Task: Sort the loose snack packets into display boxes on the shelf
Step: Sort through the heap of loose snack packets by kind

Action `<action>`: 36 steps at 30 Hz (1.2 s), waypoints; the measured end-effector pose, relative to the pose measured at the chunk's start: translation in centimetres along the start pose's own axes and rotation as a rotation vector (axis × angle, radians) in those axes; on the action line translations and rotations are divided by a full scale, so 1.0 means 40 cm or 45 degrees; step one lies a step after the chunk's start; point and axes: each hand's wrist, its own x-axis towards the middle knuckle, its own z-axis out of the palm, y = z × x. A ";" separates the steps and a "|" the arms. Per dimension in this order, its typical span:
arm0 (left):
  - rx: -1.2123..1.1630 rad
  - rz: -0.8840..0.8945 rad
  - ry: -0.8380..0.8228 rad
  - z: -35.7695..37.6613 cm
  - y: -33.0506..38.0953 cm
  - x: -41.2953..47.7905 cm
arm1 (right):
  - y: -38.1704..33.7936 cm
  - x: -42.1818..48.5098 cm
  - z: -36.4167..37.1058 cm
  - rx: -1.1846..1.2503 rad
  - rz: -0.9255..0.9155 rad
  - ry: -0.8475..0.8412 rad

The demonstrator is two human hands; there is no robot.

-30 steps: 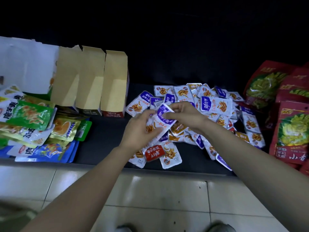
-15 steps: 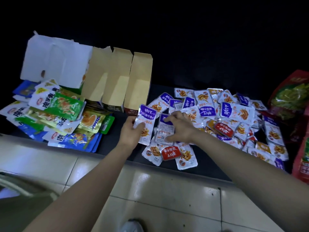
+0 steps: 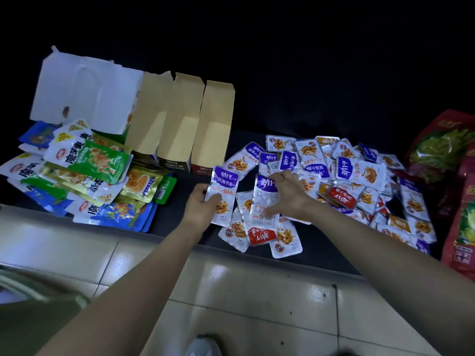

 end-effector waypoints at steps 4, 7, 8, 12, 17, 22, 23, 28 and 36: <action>-0.023 -0.015 -0.064 0.005 0.000 -0.003 | 0.040 -0.002 -0.037 0.756 0.077 -0.038; -0.076 -0.051 -0.090 0.017 0.006 -0.003 | 0.065 -0.006 -0.069 1.209 0.056 -0.102; -0.116 -0.073 -0.098 0.022 0.009 -0.004 | 0.066 -0.008 -0.070 1.248 0.036 -0.142; -0.168 -0.052 -0.117 0.034 0.027 -0.010 | 0.064 -0.012 -0.061 1.359 0.037 -0.192; -0.107 -0.025 -0.122 0.026 0.027 -0.001 | 0.101 -0.008 -0.093 1.600 0.106 -0.085; -0.151 -0.066 -0.193 0.052 0.035 -0.011 | 0.067 -0.012 -0.046 1.529 0.079 -0.201; -0.153 -0.065 -0.197 0.055 0.038 -0.012 | 0.057 -0.012 -0.041 1.519 0.093 -0.173; -0.117 -0.019 -0.152 0.056 0.045 -0.013 | 0.071 -0.001 -0.042 1.485 0.146 0.005; -0.166 -0.029 -0.165 0.058 0.044 -0.020 | 0.079 -0.008 -0.060 1.501 0.225 0.186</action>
